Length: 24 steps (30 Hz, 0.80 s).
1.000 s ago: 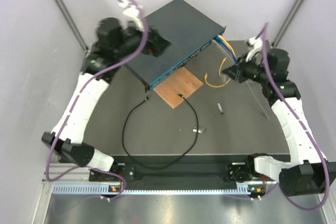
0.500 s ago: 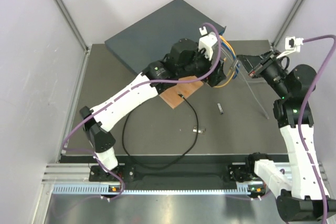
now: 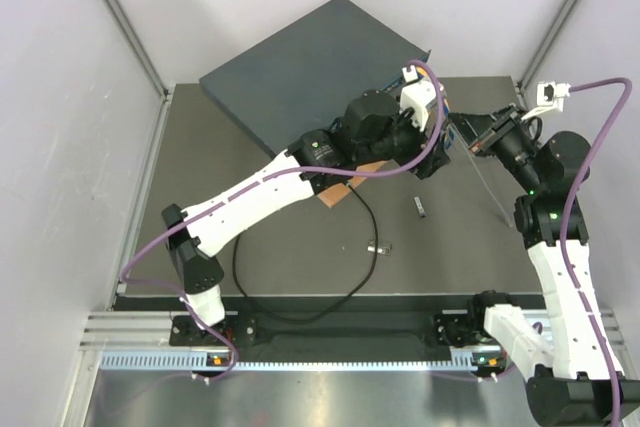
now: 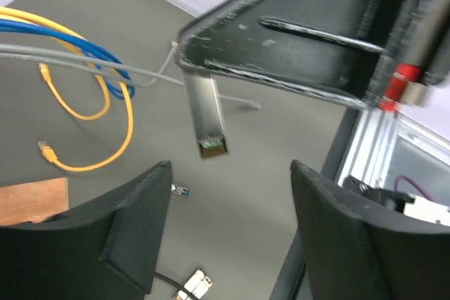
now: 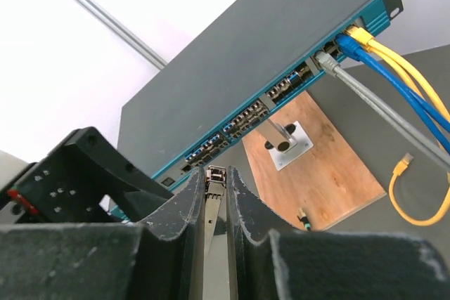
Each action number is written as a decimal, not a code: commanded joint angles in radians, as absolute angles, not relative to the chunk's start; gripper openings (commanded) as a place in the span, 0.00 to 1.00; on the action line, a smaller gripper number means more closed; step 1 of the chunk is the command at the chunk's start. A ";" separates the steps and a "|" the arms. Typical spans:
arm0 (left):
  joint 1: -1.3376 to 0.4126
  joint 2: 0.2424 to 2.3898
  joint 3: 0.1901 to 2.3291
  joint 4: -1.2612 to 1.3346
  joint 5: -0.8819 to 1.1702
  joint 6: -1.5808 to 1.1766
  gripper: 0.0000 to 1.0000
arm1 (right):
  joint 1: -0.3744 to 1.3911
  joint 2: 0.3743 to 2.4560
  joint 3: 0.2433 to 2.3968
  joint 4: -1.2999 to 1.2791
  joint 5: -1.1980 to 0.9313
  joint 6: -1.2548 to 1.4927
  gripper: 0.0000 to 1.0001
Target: Insert the plug into the switch port
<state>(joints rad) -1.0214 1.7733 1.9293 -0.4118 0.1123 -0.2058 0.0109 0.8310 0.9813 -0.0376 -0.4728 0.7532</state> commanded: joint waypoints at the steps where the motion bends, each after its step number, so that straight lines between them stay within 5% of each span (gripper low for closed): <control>1: -1.019 1.793 1.968 -0.341 0.019 -0.183 0.69 | 0.006 0.798 0.985 0.037 -0.477 0.781 0.00; 8: -1.017 1.792 1.936 -0.282 -0.025 -0.146 0.54 | 0.009 0.788 0.965 0.026 -0.489 0.801 0.00; 16: -1.017 1.767 1.893 -0.241 -0.005 -0.150 0.50 | 0.008 0.785 0.953 0.017 -0.491 0.790 0.00; 24: -1.016 1.756 1.882 -0.229 -0.006 -0.140 0.10 | 0.008 0.781 0.950 0.009 -0.494 0.787 0.00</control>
<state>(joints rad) -1.0245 1.8019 1.8904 -0.3138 0.0196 -0.1490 0.0109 0.7994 0.9474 -0.0227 -0.4725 0.7868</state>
